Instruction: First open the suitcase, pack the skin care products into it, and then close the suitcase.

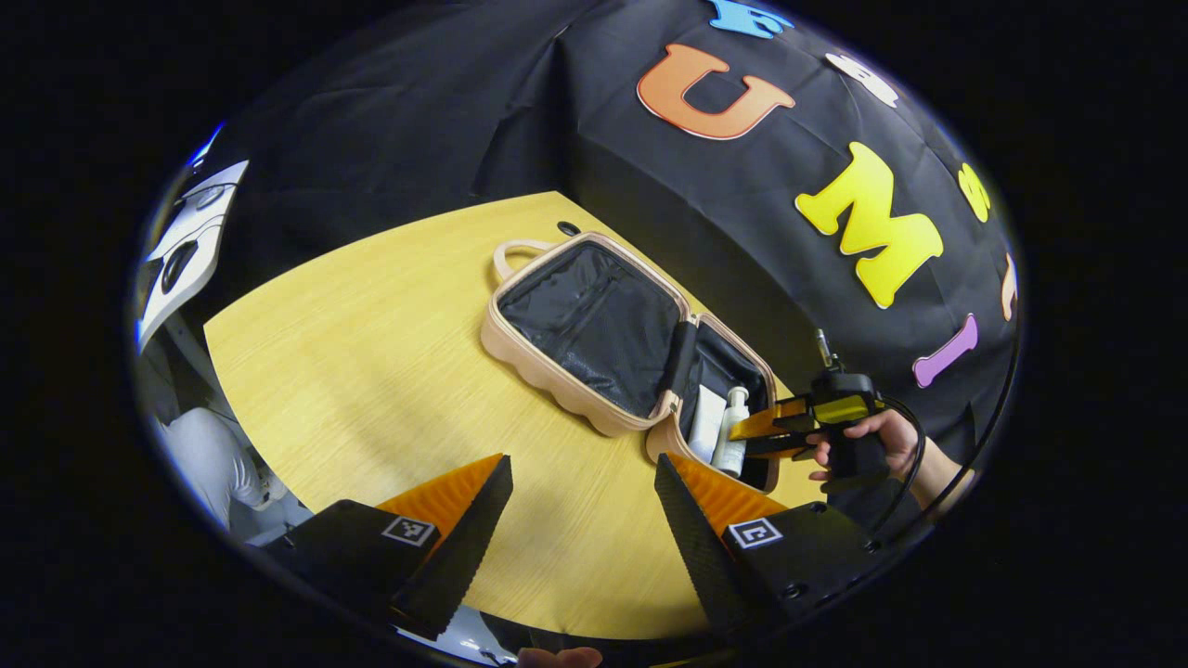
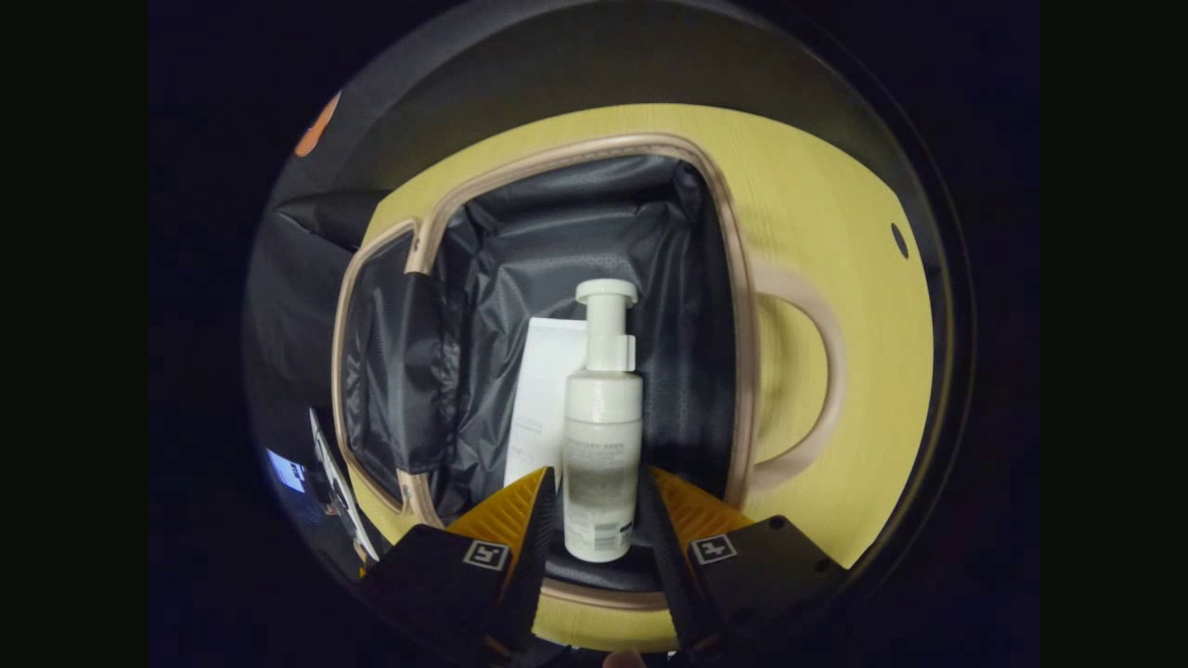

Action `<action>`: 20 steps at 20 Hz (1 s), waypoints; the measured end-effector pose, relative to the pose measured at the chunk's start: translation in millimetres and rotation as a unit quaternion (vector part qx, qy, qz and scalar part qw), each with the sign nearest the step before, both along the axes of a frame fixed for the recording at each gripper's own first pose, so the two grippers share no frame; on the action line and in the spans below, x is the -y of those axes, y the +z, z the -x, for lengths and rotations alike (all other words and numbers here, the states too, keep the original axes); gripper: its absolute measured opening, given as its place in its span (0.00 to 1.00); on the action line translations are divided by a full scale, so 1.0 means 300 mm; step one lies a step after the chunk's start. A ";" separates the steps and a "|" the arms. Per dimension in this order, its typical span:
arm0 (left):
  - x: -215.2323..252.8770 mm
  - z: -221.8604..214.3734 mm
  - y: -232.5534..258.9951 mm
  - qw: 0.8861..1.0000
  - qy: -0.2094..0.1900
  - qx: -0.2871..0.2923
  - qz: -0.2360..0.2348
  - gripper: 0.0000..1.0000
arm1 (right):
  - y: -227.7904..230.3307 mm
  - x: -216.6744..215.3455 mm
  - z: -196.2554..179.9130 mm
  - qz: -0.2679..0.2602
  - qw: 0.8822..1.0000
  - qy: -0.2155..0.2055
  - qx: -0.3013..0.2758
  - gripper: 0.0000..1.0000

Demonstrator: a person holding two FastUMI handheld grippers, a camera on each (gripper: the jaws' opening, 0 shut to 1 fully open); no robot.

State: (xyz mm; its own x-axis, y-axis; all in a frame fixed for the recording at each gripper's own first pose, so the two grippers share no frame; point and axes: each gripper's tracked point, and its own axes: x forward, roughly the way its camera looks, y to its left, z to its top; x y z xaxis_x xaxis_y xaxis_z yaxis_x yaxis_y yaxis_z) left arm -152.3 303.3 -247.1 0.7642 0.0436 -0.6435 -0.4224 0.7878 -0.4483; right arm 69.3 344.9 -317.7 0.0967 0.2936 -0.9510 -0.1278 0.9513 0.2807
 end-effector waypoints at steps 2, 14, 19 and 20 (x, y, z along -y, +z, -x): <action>-0.091 -0.042 0.040 1.000 0.014 0.023 -0.005 0.99 | 0.103 -0.002 0.019 -0.026 0.999 0.022 0.040 0.55; -0.537 -0.479 -0.042 0.991 0.046 0.096 0.079 0.97 | 0.722 0.137 0.163 -0.078 0.909 0.173 0.370 0.69; -0.614 -0.553 -0.195 0.983 0.081 0.076 0.145 0.96 | 0.827 0.248 0.165 -0.048 0.875 0.177 0.448 0.71; -0.616 -0.570 -0.202 0.981 0.085 0.081 0.156 0.96 | 0.837 0.255 0.161 -0.046 0.874 0.168 0.453 0.72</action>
State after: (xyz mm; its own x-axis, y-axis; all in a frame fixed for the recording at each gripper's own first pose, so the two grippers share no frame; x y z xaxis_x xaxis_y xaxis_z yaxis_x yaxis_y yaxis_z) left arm 18.6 488.2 -307.7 0.8565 -0.0004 -0.5162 -0.4387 0.5266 -0.7282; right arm 20.8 268.3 -66.5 0.6915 0.5225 -0.4988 -0.6061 0.7954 -0.0072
